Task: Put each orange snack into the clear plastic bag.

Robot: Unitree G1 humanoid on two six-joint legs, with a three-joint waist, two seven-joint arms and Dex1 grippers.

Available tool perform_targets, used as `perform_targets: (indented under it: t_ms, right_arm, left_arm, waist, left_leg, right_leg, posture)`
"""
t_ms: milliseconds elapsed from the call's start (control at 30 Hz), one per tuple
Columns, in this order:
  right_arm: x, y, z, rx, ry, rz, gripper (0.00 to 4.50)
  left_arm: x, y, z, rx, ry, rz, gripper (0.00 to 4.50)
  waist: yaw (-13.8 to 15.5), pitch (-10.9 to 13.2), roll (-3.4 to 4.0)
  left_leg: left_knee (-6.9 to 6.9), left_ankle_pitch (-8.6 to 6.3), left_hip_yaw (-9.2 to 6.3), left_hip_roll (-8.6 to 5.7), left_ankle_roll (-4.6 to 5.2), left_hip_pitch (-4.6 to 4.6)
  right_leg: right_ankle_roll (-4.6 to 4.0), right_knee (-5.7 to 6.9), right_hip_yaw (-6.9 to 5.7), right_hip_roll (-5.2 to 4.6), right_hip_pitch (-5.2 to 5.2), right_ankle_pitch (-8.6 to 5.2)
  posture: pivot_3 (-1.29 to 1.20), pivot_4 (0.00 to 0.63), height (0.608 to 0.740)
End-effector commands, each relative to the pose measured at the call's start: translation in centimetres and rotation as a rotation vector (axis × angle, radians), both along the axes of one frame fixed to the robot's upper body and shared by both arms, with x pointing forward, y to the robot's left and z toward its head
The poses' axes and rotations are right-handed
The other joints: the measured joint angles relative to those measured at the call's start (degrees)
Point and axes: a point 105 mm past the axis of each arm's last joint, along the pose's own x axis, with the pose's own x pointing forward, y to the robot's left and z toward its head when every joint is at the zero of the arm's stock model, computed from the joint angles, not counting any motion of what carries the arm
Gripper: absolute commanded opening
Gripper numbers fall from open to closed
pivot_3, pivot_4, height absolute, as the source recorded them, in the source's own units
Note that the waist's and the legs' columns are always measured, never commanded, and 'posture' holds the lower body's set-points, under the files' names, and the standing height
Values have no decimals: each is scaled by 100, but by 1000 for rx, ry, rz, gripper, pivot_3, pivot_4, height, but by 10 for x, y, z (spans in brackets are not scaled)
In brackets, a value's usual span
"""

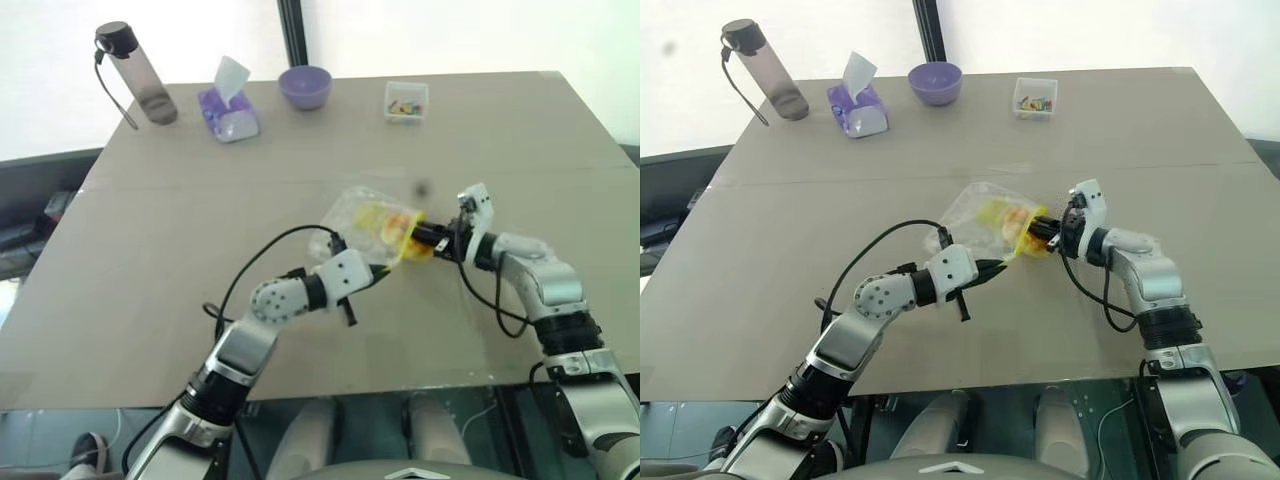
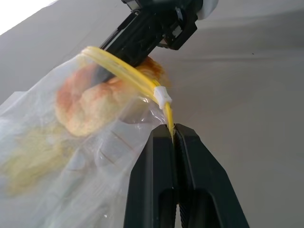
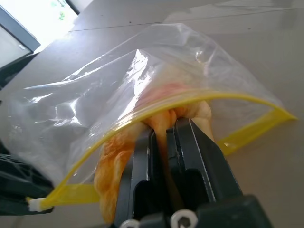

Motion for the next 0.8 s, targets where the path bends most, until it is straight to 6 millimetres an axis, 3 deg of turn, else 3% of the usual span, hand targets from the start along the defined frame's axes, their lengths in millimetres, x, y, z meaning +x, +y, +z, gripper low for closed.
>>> perform_targets:
  t_ms: [33, 100, 200, 333, 433, 567, 667, 800]
  right_arm:
    - [25, -22, 16, -26, -71, -140, 82]
    - [28, -23, 23, 30, -58, -153, 82]
    - [19, -10, 37, 144, -35, -74, 82]
    - [21, -7, 31, 80, -64, -95, 82]
    - [1, 11, 26, 56, -83, 42, 82]
    - [21, 4, 16, -25, -122, -105, 82]
    - [6, 15, 20, 42, -107, 8, 82]
    - [22, 6, 21, 20, -138, -118, 82]
  left_arm:
    - [1, 0, 10, -18, -36, -34, 0]
    - [1, 1, 10, -16, -35, -40, 0]
    - [2, 4, 11, -24, -24, -46, 0]
    - [3, 5, 13, -43, -16, -54, 0]
    - [4, 3, 16, -59, -9, -66, 0]
    - [3, 2, 19, -53, -29, -96, 0]
    - [3, 3, 20, -42, -52, -121, 0]
    - [3, 6, 19, -18, -76, -152, 0]
  waist:
    - [0, 0, 0]
    - [13, 0, 0]
    - [17, 0, 0]
    - [-6, 0, 0]
    - [0, 0, 0]
    - [-5, 0, 0]
    - [0, 0, 0]
    - [-7, 0, 0]
  left_leg:
    - [1, 0, 1, 0, 0, 0]
    - [3, 0, 0, -2, 0, 1]
    - [1, 0, -5, 0, 0, 0]
    - [0, 0, -1, 2, 0, -2]
    - [1, 0, -2, 2, 0, -2]
    - [2, 0, -1, 1, 0, -2]
    - [3, 1, -3, 0, -1, -1]
    - [3, 0, -2, 0, -1, -1]
  right_leg:
    - [0, 1, 1, -1, 0, 0]
    - [0, 3, -1, 0, 1, 1]
    - [0, 1, -4, 0, 0, 0]
    - [0, -1, 0, -1, -2, 0]
    - [0, 0, -2, -1, -2, 0]
    - [0, 2, -1, -1, -2, 0]
    - [0, 3, -2, 0, -1, 1]
    - [0, 2, -2, -1, -2, 0]
  posture:
    - [0, 150, 740]
    - [0, 150, 740]
    - [0, 150, 740]
    - [0, 150, 740]
    - [0, 150, 740]
    - [0, 150, 740]
    - [0, 150, 740]
    - [0, 150, 740]
